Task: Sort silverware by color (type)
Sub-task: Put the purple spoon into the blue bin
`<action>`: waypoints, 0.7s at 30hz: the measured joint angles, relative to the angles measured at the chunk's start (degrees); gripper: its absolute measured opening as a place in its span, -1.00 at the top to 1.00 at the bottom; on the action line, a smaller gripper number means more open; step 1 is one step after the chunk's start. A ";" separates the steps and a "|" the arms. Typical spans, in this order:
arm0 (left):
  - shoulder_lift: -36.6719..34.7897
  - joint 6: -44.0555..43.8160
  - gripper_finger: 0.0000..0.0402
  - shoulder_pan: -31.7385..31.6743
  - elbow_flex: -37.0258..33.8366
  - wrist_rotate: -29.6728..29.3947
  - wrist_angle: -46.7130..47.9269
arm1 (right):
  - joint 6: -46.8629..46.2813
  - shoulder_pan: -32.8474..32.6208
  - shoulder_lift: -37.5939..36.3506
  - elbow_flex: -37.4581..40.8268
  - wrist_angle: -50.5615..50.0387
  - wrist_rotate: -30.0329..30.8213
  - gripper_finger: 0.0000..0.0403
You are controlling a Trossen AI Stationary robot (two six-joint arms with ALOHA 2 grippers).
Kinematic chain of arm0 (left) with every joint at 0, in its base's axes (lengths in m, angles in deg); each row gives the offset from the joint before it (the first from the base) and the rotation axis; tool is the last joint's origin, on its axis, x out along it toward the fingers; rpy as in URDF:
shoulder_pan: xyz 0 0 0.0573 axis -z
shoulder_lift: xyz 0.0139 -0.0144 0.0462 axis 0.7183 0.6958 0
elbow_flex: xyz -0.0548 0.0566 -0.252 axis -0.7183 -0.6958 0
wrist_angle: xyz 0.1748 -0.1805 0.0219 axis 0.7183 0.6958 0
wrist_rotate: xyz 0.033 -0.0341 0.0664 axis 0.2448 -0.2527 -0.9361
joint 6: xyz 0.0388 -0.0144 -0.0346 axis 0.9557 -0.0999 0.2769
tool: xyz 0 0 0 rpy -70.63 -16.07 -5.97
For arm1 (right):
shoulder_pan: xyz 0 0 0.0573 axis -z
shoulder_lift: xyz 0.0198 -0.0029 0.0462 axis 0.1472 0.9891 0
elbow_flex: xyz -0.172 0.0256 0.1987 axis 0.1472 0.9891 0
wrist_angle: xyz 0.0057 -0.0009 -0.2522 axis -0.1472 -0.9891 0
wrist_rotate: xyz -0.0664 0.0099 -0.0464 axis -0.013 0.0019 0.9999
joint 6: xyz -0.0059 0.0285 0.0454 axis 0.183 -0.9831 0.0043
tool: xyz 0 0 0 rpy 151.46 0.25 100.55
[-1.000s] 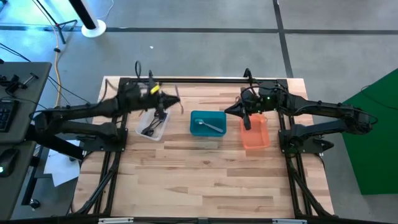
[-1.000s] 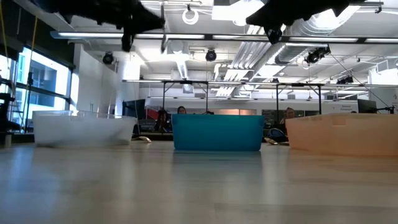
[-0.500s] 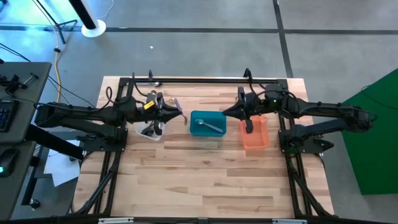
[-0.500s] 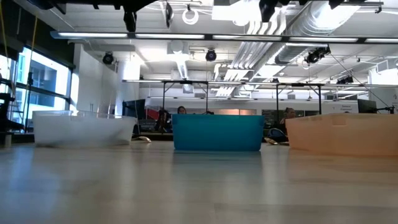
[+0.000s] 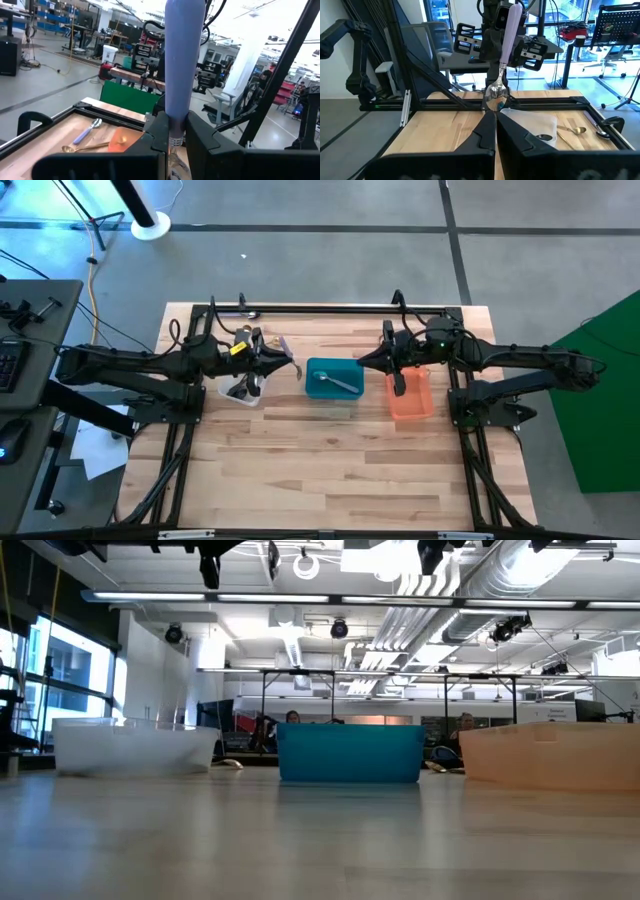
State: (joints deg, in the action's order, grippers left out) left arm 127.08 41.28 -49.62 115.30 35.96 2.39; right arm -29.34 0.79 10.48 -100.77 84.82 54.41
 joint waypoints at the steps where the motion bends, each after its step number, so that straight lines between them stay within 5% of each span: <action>1: 0.00 0.00 0.90 0.00 0.00 0.00 0.00 | 0.01 0.00 0.00 0.00 0.00 0.00 1.00; 13: 0.04 0.02 0.90 -0.02 0.01 -0.01 -0.01 | -0.31 0.00 0.00 0.00 0.04 4.30 1.00; 21: 2.90 1.44 0.90 -0.51 0.04 0.04 -2.98 | -13.57 0.02 1.10 0.02 6.92 11.93 1.00</action>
State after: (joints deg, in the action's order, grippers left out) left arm 129.98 42.72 -50.13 115.34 36.01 -0.60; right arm -42.91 0.81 11.58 -100.75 91.74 66.34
